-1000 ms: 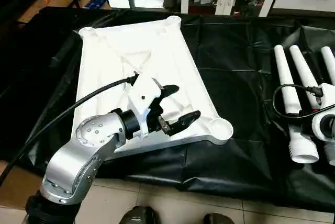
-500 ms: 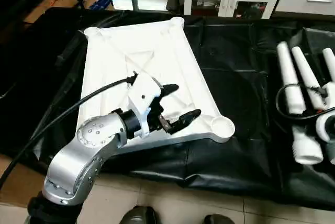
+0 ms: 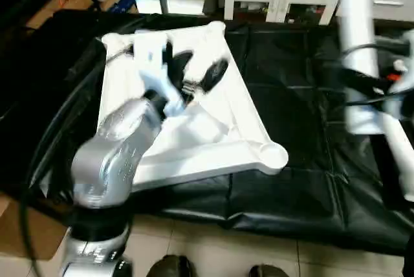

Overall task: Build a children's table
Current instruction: Pick table leg

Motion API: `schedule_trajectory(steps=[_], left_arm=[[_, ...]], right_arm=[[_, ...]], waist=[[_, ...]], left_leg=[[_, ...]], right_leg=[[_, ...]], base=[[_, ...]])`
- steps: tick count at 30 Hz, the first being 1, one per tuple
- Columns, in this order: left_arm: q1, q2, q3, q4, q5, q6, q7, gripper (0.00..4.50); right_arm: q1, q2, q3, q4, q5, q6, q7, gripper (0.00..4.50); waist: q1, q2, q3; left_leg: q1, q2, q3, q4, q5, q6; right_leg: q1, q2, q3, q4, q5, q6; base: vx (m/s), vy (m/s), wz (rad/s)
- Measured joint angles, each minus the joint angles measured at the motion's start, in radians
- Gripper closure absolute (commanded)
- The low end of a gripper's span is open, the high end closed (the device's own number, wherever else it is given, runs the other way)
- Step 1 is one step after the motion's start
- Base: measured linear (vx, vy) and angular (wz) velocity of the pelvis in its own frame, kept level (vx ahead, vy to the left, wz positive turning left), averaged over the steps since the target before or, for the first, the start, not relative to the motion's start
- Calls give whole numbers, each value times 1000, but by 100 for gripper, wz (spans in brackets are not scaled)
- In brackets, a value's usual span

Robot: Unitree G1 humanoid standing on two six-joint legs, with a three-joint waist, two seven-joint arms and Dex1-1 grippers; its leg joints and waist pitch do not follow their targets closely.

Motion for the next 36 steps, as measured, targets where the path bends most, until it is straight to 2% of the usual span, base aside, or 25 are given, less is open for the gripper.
schedule_trajectory(steps=[2, 6, 8, 12, 17, 23, 28, 36], left_arm=[[-40, -33, 28, 6, -57, 15, 12, 0], [-92, -77, 70, 24, -193, 47, 2, 0], [-107, -81, 78, 23, -233, 72, -11, 0], [-112, -80, 93, 25, -249, 103, -20, 0], [-131, -93, 148, 32, -332, 107, 5, 0], [-132, -102, 169, 51, -353, 107, 13, 0], [-132, -100, 164, 51, -353, 106, 13, 0], [-132, -100, 166, 67, -372, 109, 50, 82]], right_arm=[[-2, 5, 48, -49, 15, -64, 57, 266], [-4, 39, 84, -79, 53, -113, 129, 266], [-4, 39, 109, -77, 61, -137, 160, 266], [-9, 35, 137, -73, 74, -177, 199, 266], [-9, 28, 150, -76, 91, -196, 248, 266], [11, 6, 186, -99, 111, -203, 294, 266], [13, 1, 190, -100, 111, -207, 300, 266], [30, -10, 198, -107, 117, -208, 309, 266]], waist=[[3, -9, 0], [11, -25, 1], [16, -33, 1], [25, -39, 2], [27, -48, 0], [28, -53, 0], [27, -53, 0], [27, -53, 0]], left_leg=[[0, 1, 0, -1, 2, 4], [-1, 0, 0, 0, 2, 5], [-1, 0, 0, 1, 2, 5], [-1, 0, 0, 2, 2, 4], [-1, 0, 0, 2, 2, 4], [-2, 0, 0, 2, 2, 4], [-2, 0, 0, 2, 2, 4], [-2, 0, 0, 2, 2, 4]], right_leg=[[0, 0, -1, 0, 0, 0], [0, 0, -1, -1, 0, 0], [0, 0, -1, -1, 0, 0], [0, 0, 0, -1, 1, -1], [1, 0, 0, 0, 1, -1], [1, 0, 0, -1, 1, -1], [1, 0, 0, -1, 1, -1], [1, 0, 0, -1, 1, -1]], base=[[0, 0, 0], [0, 0, 0], [0, 0, 0], [0, 0, 0], [0, 0, 0], [0, 0, 0], [0, 0, 0], [0, 0, 0]])
